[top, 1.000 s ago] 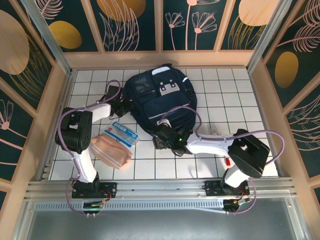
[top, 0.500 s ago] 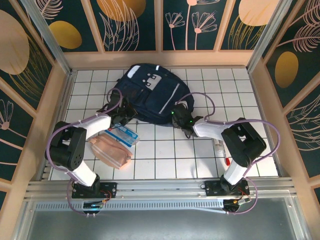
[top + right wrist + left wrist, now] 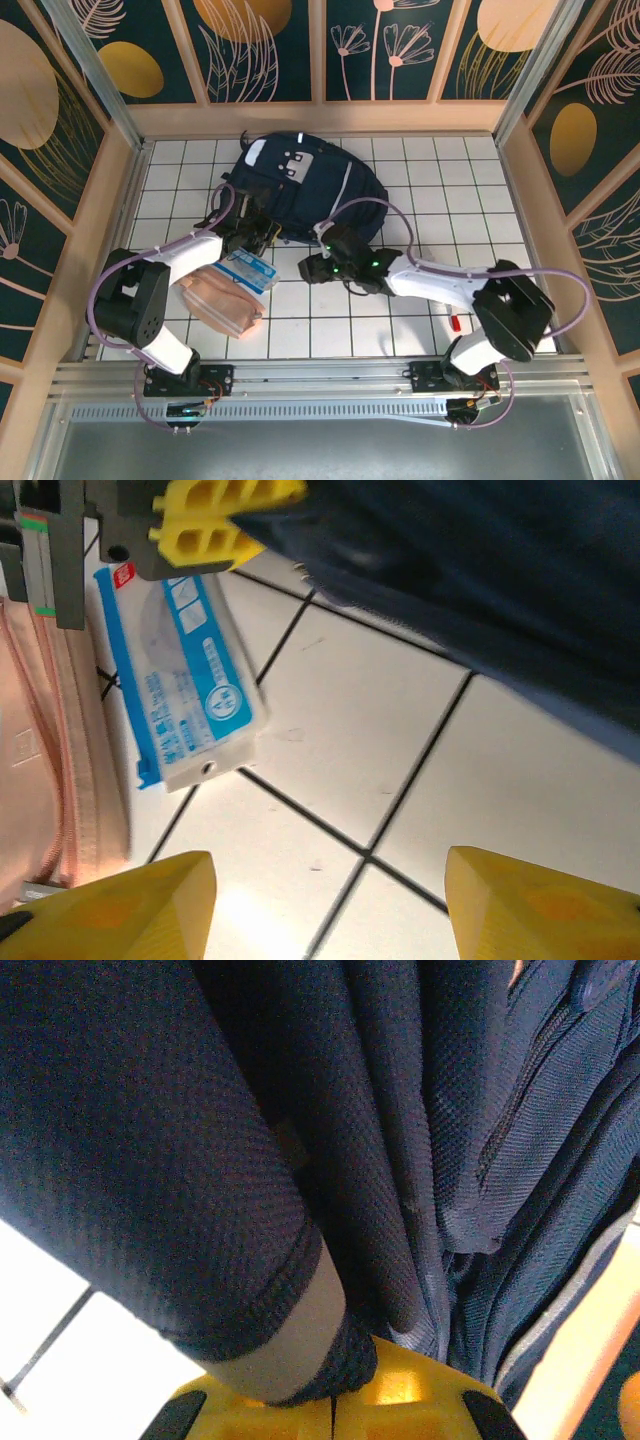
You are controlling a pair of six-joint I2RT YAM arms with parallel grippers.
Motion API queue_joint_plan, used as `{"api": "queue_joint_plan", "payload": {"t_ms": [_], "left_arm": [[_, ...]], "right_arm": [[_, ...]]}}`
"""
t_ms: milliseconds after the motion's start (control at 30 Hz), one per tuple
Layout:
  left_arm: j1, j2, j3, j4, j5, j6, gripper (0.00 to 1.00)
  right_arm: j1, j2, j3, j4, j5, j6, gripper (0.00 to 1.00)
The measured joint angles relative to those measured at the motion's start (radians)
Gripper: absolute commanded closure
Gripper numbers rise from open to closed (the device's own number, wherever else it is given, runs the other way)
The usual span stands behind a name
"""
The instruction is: Pack books, pencil case, and school supplies into a backpack
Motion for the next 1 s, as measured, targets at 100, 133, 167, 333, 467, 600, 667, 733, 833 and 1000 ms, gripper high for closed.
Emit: {"api": "queue_joint_plan", "payload": {"t_ms": [100,133,167,333,467,600,667,733,833,1000], "left_arm": [[0.0,0.0,-0.005,0.0,0.041,-0.029,1.0],[0.0,0.0,-0.008,0.0,0.052,-0.034,1.0],[0.0,0.0,-0.011,-0.001,0.06,-0.038,1.0],[0.0,-0.013,-0.019,-0.005,0.106,-0.053,1.0],[0.0,-0.02,-0.047,0.007,0.136,-0.069,1.0],[0.002,-0.021,-0.05,0.032,0.143,-0.082,1.0],[0.002,-0.022,-0.05,0.042,0.149,-0.085,1.0],[0.002,-0.023,-0.05,0.041,0.152,-0.086,1.0],[0.001,-0.023,-0.055,0.038,0.159,-0.086,1.0],[0.0,-0.023,-0.059,0.038,0.164,-0.086,1.0]], "right_arm": [[0.015,0.11,0.076,0.019,0.018,0.058,0.41],[0.017,0.143,0.093,0.032,0.026,0.074,0.41],[0.02,0.177,0.111,0.043,0.04,0.093,0.41],[0.066,0.315,0.194,0.045,0.187,0.167,0.39],[0.123,0.389,0.29,-0.013,0.36,0.245,0.43],[0.158,0.447,0.372,-0.11,0.489,0.349,0.49],[0.163,0.483,0.407,-0.154,0.539,0.391,0.54],[0.159,0.528,0.452,-0.203,0.595,0.434,0.65],[0.151,0.57,0.491,-0.231,0.652,0.486,0.87],[0.153,0.563,0.481,-0.236,0.687,0.508,1.0]]}}
